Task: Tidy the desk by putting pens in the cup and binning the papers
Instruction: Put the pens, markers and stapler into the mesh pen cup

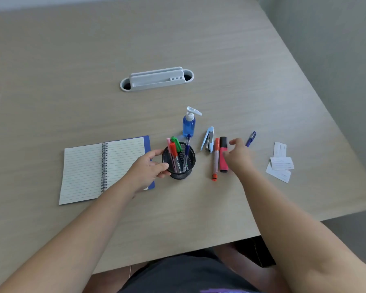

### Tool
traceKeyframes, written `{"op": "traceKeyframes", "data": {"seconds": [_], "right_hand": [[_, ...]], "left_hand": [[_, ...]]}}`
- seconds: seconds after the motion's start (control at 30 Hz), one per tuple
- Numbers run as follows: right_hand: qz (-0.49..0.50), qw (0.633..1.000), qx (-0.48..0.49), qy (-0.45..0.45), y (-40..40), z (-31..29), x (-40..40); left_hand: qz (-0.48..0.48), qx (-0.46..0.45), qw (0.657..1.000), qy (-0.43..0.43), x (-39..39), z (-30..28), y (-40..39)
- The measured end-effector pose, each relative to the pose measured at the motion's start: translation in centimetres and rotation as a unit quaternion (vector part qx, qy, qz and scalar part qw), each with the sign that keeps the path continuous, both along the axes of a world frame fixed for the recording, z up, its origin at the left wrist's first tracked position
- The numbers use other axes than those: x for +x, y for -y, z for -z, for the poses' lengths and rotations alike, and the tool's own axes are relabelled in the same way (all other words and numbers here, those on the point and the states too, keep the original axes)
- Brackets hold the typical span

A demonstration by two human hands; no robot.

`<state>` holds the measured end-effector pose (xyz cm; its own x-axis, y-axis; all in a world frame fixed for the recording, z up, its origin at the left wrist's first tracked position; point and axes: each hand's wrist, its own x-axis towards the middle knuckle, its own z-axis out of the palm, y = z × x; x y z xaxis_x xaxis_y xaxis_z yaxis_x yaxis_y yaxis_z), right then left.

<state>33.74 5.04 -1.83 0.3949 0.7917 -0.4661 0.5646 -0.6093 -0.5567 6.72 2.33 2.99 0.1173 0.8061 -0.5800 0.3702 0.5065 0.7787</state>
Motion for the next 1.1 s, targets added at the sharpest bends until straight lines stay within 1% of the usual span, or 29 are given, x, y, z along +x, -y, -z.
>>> {"op": "traceKeyframes", "data": {"seconds": [0.1, 0.2, 0.27, 0.33, 0.4, 0.43, 0.47, 0.53, 0.6, 0.67, 0.7, 0.73, 0.8, 0.87, 0.9, 0.97, 1.0, 1.07, 1.1], "right_hand": [[-0.002, 1.000, -0.003, -0.009, -0.9, 0.0, -0.8], [-0.005, 1.000, 0.016, -0.023, -0.8, 0.1, -1.3], [0.022, 0.998, 0.029, -0.052, -0.6, -0.5, -1.3], [0.071, 0.989, 0.058, -0.118, -0.7, -2.2, -0.7], [0.131, 0.959, 0.114, -0.222, -0.1, -4.5, 0.1], [0.139, 0.940, 0.152, -0.271, 0.3, -5.6, 0.4], [0.133, 0.924, 0.186, -0.306, 0.9, -6.7, -0.1], [0.083, 0.909, 0.238, -0.331, 2.1, -8.0, -1.7], [0.001, 0.913, 0.258, -0.318, 3.1, -8.3, -3.4], [-0.093, 0.932, 0.239, -0.256, 3.6, -7.8, -3.9], [-0.117, 0.936, 0.236, -0.235, 3.6, -7.4, -3.6], [-0.111, 0.937, 0.243, -0.224, 3.4, -7.0, -3.0], [-0.026, 0.948, 0.244, -0.204, 2.4, -6.0, -0.9], [0.049, 0.969, 0.194, -0.144, 1.2, -4.6, 1.7], [0.054, 0.980, 0.160, -0.103, 0.8, -3.7, 3.1], [0.010, 0.995, 0.095, -0.039, -0.1, -2.3, 5.1], [-0.021, 0.998, 0.062, -0.025, -0.5, -1.8, 5.5], [-0.074, 0.997, 0.001, -0.020, -0.9, -0.9, 5.8], [-0.093, 0.995, -0.017, -0.006, -1.0, -0.5, 5.9]], "left_hand": [[-0.018, 0.004, 1.000, 0.013, 0.7, 0.2, 0.5], [-0.026, 0.005, 1.000, 0.011, 1.0, 0.4, 0.7], [-0.027, 0.003, 1.000, 0.011, 1.1, 0.6, 0.7], [-0.041, 0.015, 0.999, 0.014, 1.5, 0.4, 0.9], [-0.035, 0.017, 0.999, 0.023, 2.3, 0.3, 1.1], [-0.034, 0.018, 0.999, 0.028, 3.0, 0.1, 1.2], [-0.036, 0.018, 0.999, 0.031, 3.2, 0.0, 1.2], [-0.044, 0.020, 0.998, 0.040, 3.4, -0.3, 1.3], [-0.051, 0.018, 0.997, 0.054, 3.3, -0.4, 1.4], [-0.047, 0.007, 0.998, 0.051, 3.3, -0.2, 1.5], [-0.048, 0.006, 0.998, 0.041, 3.3, -0.1, 1.5], [-0.052, 0.008, 0.998, 0.032, 3.4, -0.1, 1.5], [-0.080, 0.025, 0.996, 0.032, 3.8, -0.3, 1.6], [-0.160, 0.048, 0.985, 0.042, 4.4, 0.2, 2.5], [-0.209, 0.052, 0.976, 0.038, 4.7, 0.9, 3.2], [-0.282, 0.034, 0.958, 0.028, 5.7, 2.5, 5.3], [-0.301, 0.017, 0.953, 0.026, 6.5, 3.2, 6.5], [-0.309, -0.011, 0.951, 0.029, 8.5, 3.9, 8.6], [-0.296, -0.020, 0.954, 0.034, 9.6, 4.0, 9.5]]}}
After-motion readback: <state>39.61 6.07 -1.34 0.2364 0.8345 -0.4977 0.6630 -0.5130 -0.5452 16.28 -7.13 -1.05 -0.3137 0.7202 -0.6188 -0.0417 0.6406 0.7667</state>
